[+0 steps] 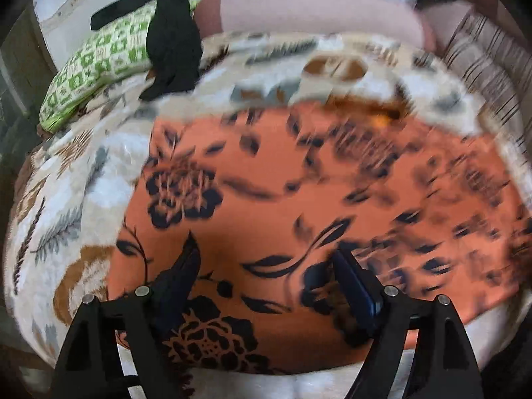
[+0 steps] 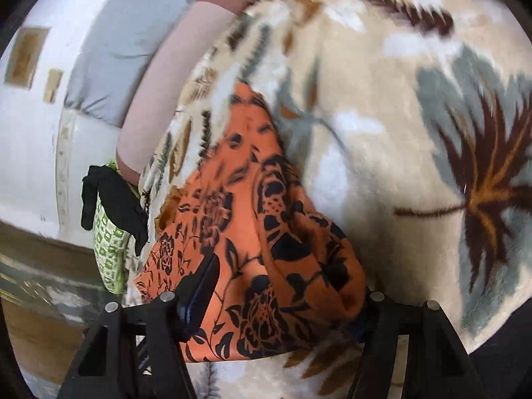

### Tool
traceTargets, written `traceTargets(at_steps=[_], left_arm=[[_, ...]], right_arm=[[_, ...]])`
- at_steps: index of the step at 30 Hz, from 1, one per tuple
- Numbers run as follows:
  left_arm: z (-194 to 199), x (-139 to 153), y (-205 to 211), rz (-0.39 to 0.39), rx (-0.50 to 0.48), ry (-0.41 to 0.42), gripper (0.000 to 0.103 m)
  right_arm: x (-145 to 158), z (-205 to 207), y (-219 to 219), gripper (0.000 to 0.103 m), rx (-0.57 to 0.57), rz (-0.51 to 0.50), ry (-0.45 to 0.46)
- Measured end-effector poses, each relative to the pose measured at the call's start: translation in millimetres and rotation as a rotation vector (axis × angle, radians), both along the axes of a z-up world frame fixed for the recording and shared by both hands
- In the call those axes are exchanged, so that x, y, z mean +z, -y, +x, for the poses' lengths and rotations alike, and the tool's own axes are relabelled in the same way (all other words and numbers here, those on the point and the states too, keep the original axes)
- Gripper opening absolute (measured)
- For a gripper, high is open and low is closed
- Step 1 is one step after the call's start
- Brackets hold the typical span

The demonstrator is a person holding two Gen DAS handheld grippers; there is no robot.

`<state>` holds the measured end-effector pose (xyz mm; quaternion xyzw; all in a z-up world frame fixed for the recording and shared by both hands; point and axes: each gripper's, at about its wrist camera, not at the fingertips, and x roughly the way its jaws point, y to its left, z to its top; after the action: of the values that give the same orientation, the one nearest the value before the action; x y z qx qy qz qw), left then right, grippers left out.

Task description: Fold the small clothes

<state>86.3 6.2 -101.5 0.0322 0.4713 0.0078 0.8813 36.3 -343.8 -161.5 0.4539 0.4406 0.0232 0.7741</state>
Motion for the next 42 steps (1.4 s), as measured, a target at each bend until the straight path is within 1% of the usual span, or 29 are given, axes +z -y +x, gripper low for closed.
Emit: traceTargets(at_steps=[2,3,4,5,6,7,8,9,11,12,14,17,18,20,22,24,26,27,28,29,30,31,32,34,37,38,39,41,42], left_arm=[[-3,16,3,-0.022,-0.01,0.064,0.083],[-2,16,6,-0.023,-0.018,0.086,0.087],[1,9,10,-0.011,-0.027,0.08,0.088],[6,-3,15,0.015,-0.037,0.047,0.088],[16,-26,21,0.074,-0.059,-0.042,0.089],[19,-40,24,0.099,-0.07,-0.063,0.09],[18,-39,24,0.102,-0.065,-0.017,0.092],[19,-38,23,0.099,-0.065,-0.015,0.092],[22,-34,18,0.06,-0.057,-0.032,0.092],[22,-33,15,0.046,-0.059,-0.036,0.092],[19,-24,3,-0.001,-0.055,-0.021,0.09],[-7,9,-32,-0.103,0.009,0.105,0.09],[-22,23,-53,-0.133,0.055,0.16,0.09],[-46,42,-91,-0.163,0.148,0.229,0.09],[-71,52,-134,-0.186,0.252,0.266,0.09],[-91,49,-168,-0.188,0.332,0.268,0.09],[-106,39,-193,-0.195,0.392,0.241,0.09],[-109,30,-203,-0.208,0.417,0.215,0.09],[-111,23,-210,-0.226,0.43,0.186,0.09],[-115,21,-215,-0.245,0.434,0.169,0.09],[-118,20,-218,-0.272,0.432,0.171,0.09],[-122,22,-218,-0.289,0.424,0.185,0.09],[-123,23,-215,-0.307,0.407,0.199,0.09],[-116,27,-201,-0.36,0.342,0.199,0.09],[-97,33,-166,-0.423,0.211,0.188,0.09],[-88,33,-155,-0.453,0.157,0.184,0.09],[-80,33,-146,-0.46,0.131,0.172,0.09],[-60,23,-135,-0.437,0.147,0.115,0.09],[-51,17,-134,-0.457,0.159,0.08,0.09]], right_arm=[[6,0,-1,0.07,0.013,-0.028,0.032],[5,2,-1,0.071,0.019,-0.04,0.031],[3,4,-2,0.071,0.018,-0.049,0.019],[-1,6,-2,0.071,0.015,-0.06,0.007],[-4,10,-3,0.07,0.027,-0.079,0.005],[-4,12,-3,0.058,0.038,-0.115,-0.006],[-3,16,-4,0.03,0.049,-0.15,-0.026],[-2,20,-6,0.025,0.071,-0.158,-0.037],[14,25,-16,0.02,0.108,-0.239,-0.03],[30,29,-26,0.02,0.131,-0.296,-0.01],[61,35,-48,0.019,0.174,-0.373,0.046],[119,45,-108,0.019,0.286,-0.456,0.178],[134,48,-130,0.019,0.326,-0.465,0.217],[156,53,-174,0.019,0.395,-0.472,0.278],[169,57,-226,0.019,0.475,-0.449,0.335],[164,63,-269,0.019,0.532,-0.435,0.345],[138,75,-319,0.028,0.61,-0.422,0.292],[108,84,-351,0.036,0.712,-0.4,0.241],[82,89,-373,0.063,0.793,-0.387,0.185],[59,90,-389,0.072,0.845,-0.394,0.13],[41,87,-398,0.072,0.878,-0.402,0.089],[39,77,-395,0.072,0.869,-0.408,0.121],[45,70,-387,0.072,0.855,-0.382,0.16],[60,62,-359,0.073,0.809,-0.313,0.197],[81,54,-307,0.082,0.672,-0.353,0.243],[83,53,-293,0.082,0.636,-0.366,0.242],[83,51,-279,0.082,0.611,-0.366,0.236],[80,55,-258,0.082,0.581,-0.339,0.21],[77,54,-253,0.082,0.575,-0.325,0.199]])
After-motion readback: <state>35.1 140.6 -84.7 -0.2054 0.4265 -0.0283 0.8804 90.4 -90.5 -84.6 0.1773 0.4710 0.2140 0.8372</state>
